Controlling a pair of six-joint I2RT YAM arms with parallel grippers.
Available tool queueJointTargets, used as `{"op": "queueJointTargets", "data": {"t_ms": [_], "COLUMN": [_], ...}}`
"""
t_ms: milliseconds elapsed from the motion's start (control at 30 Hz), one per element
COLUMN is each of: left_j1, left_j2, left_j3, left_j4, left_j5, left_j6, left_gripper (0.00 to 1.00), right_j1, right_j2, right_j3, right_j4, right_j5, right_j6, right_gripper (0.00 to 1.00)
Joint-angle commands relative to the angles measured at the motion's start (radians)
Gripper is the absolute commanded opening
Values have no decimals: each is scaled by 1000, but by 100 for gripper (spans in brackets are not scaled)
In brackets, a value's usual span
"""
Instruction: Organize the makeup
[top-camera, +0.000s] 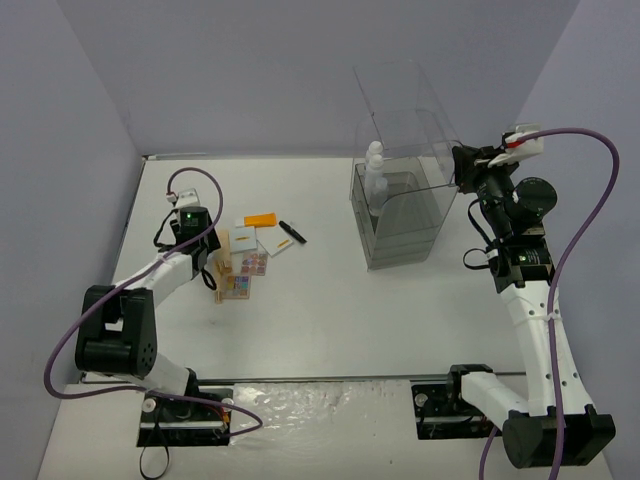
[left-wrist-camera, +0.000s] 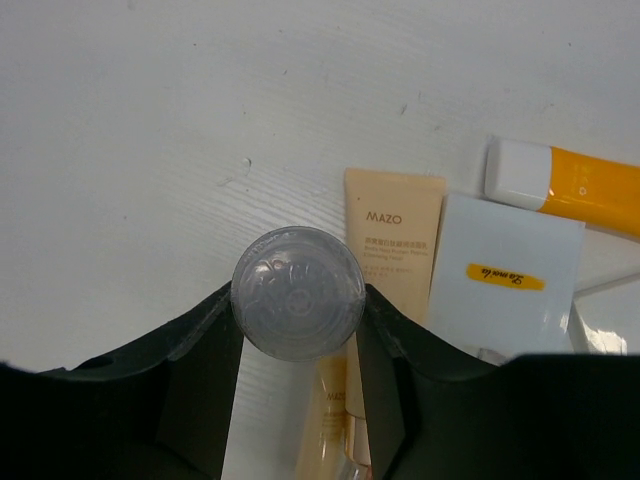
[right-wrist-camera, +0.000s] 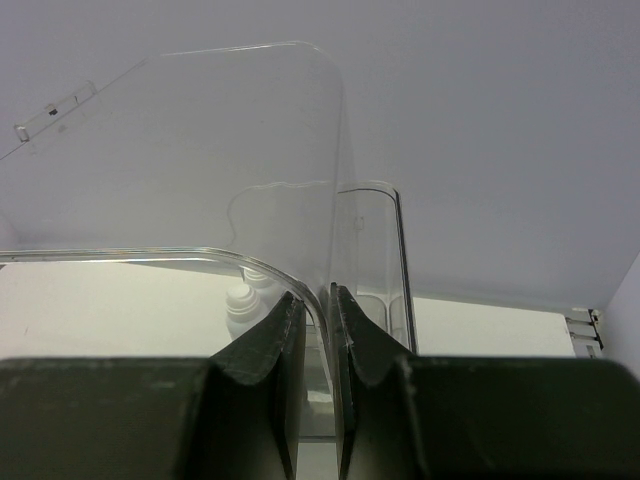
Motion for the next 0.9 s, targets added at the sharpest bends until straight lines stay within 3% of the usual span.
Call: {"op": "queueJointTargets", "data": {"t_ms": [0, 167, 433, 867], "left_j1": [3, -45, -272, -539], "left_j2": [-123, -146, -94, 160], "left_j3": [139, 252, 465, 826], "left_j4": [-31, -101, -239, -237], "left_j5": [76, 287, 511, 592], "left_j6": [98, 193, 303, 345], "left_gripper": [0, 0, 0, 0], "right_j1": [21, 24, 26, 24], "right_j2": [-11, -13, -5, 5], "right_j3": [-6, -5, -6, -8], "right_j4": [-16, -14, -11, -10], "right_j5": [-59, -60, -70, -85], "right_j6": [41, 44, 55, 66], "right_gripper": [0, 0, 0, 0]}}
